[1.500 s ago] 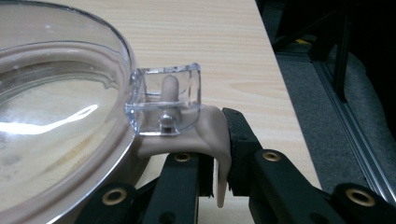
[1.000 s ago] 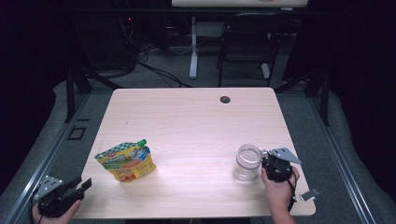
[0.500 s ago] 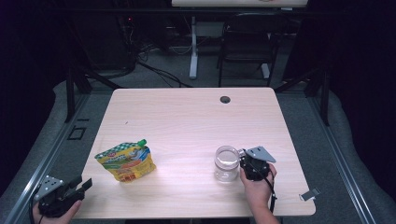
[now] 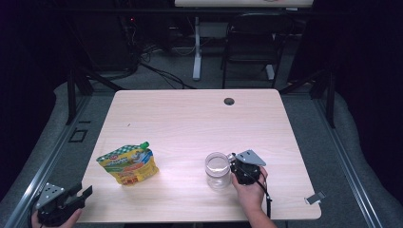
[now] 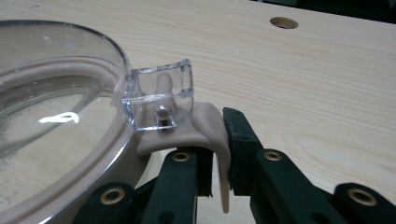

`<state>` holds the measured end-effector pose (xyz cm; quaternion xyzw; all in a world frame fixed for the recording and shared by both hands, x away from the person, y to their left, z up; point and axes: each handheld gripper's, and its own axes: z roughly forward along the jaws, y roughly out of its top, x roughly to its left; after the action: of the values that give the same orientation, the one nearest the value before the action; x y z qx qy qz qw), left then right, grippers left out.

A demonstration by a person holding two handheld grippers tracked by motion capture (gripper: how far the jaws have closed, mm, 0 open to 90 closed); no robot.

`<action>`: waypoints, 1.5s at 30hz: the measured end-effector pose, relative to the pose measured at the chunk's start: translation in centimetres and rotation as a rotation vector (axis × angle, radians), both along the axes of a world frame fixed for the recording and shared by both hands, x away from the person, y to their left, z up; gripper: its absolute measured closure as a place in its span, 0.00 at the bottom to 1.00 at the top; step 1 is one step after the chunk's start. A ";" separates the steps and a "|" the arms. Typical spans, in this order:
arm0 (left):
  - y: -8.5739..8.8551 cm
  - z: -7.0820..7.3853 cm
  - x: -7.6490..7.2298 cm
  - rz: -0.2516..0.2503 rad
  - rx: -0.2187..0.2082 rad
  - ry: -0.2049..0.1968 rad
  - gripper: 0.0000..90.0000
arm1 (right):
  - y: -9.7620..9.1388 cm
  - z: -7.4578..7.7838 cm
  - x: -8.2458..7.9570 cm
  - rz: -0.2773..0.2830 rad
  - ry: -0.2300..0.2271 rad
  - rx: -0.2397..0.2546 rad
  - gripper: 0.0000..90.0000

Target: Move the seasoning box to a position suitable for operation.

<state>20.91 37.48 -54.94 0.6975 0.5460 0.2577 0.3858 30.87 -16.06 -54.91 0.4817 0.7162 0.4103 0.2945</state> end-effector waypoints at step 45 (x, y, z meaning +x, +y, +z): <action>-2.2 0.4 2.0 -0.102 -0.008 -0.010 0.62 | -0.9 0.0 -2.8 0.073 0.074 -0.050 0.87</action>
<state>22.94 35.23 -54.54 0.7217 0.5087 0.2389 0.4041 28.09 -16.98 -54.89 0.4626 0.7537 0.3845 0.2647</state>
